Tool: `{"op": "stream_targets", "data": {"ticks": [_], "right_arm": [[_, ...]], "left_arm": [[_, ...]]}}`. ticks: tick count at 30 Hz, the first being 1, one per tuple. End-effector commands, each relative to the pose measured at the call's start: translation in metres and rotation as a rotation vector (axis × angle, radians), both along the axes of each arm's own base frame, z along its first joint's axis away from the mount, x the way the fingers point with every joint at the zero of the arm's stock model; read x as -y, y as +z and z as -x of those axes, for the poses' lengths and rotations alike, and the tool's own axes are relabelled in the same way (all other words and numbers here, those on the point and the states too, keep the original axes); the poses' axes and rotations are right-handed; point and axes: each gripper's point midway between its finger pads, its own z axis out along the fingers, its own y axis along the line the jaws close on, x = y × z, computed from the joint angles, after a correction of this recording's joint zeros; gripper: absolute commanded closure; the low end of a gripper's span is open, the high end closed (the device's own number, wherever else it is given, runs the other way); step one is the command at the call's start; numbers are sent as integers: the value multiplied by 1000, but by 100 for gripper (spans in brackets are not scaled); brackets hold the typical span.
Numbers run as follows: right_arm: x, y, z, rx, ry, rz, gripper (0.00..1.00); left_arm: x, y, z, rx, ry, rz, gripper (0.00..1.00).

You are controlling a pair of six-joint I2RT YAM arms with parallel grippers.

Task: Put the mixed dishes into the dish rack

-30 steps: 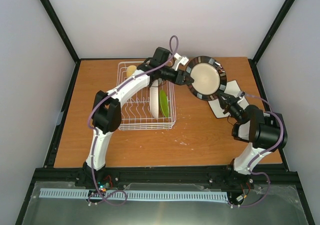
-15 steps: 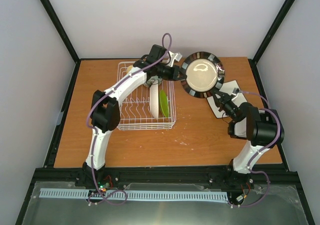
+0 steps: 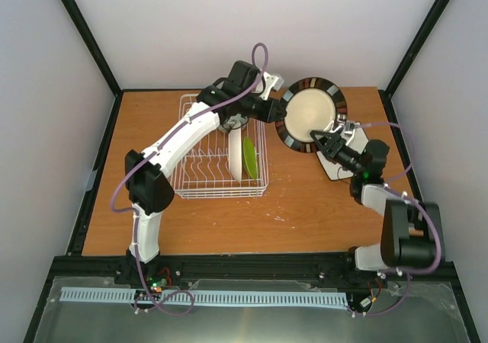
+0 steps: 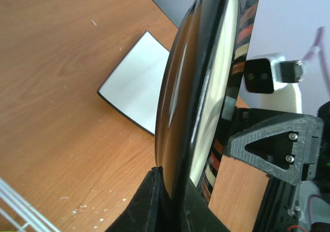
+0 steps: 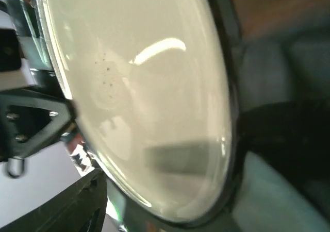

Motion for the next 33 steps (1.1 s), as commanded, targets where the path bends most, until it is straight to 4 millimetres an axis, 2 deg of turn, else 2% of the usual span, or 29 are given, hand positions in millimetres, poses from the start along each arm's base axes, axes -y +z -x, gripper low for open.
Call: {"op": "stream_targets", "data": {"ticks": [1,5,8,10,12,15,16,18,20,23,25,26,27,28,31,32,33], "right_arm": [[19,2,2,72,-111,416,34],[57,14,15,98,-322,676,27],[83,34,27,145,-510,791,25],[91,48,37,190,-598,841,22],[90,60,43,236,-662,881,20],[72,62,43,284,-665,960,18],[56,62,42,307,-628,992,17],[36,63,36,327,-602,1085,16],[24,67,31,348,-632,1247,14],[-1,79,24,463,-683,1550,11],[-20,86,23,545,-724,1686,8],[-32,87,25,591,-735,1731,8],[-44,99,28,651,-792,1720,6],[-53,102,33,698,-826,1729,5],[-74,109,48,837,-934,1783,3],[-78,115,55,883,-986,1818,3],[-86,113,55,921,-987,1892,1]], "left_arm": [[-34,103,-4,270,119,26,99],[-66,115,-22,293,238,-21,99],[-82,118,-32,296,311,-59,99],[-90,121,-35,298,344,-71,99],[-97,127,-37,301,368,-66,99],[-104,140,-34,285,369,-20,99],[-106,145,-32,270,358,9,99],[-108,153,-27,238,335,62,99],[-108,162,-22,221,322,105,99],[-104,178,-13,194,304,170,99],[-107,185,-11,191,325,180,99],[-111,189,-11,198,342,178,99],[-116,191,-10,204,364,174,99],[-120,192,-10,207,384,166,99],[-132,196,-5,223,430,146,99],[-135,196,-3,227,439,143,99],[-137,195,-3,228,447,137,99]]}}
